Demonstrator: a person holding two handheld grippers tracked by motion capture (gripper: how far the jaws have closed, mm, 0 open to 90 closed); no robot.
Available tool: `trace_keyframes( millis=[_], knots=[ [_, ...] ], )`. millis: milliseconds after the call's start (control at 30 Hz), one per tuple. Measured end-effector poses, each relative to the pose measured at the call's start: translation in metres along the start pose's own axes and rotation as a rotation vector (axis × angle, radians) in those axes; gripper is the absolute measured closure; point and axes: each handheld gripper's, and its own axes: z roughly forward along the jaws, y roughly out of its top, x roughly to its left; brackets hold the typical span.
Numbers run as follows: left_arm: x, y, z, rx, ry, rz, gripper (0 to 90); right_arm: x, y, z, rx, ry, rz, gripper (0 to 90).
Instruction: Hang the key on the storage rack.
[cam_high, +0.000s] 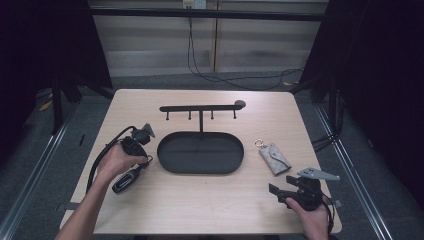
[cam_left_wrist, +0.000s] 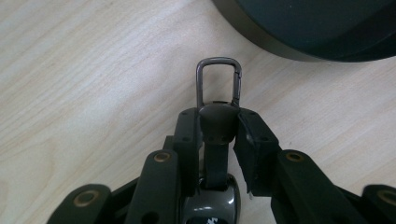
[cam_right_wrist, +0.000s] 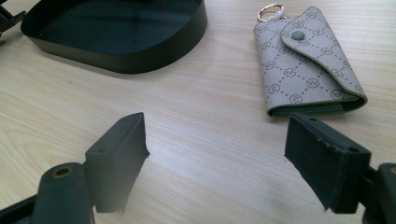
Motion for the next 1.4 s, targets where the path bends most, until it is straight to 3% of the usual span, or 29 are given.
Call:
trace_keyframes(
  millis=[100, 333, 467, 567, 1133, 1400],
  knots=[
    [0.0, -0.002, -0.003, -0.002, 0.023, -0.011, 71.0, 0.0, 0.0, 0.0, 0.0, -0.001, 0.001, 20.5],
    [0.0, -0.007, -0.012, -0.018, -0.013, 0.016, 70.9, 0.001, 0.0, 0.001, 0.007, 0.002, -0.001, 20.5],
    [0.001, -0.01, -0.02, -0.031, -0.012, 0.004, 71.0, 0.001, 0.0, 0.001, 0.006, 0.0, -0.001, 20.6],
    [0.005, -0.014, -0.029, -0.059, -0.02, -0.031, 70.9, 0.001, 0.0, 0.001, 0.007, 0.002, 0.001, 20.5],
    [0.007, -0.027, -0.059, -0.086, -0.032, -0.003, 71.0, 0.0, 0.002, 0.003, 0.006, 0.004, 0.006, 20.5],
    [0.007, -0.031, -0.073, -0.103, -0.01, -0.001, 71.0, -0.001, 0.001, 0.001, 0.001, 0.0, 0.009, 20.5]
  ],
)
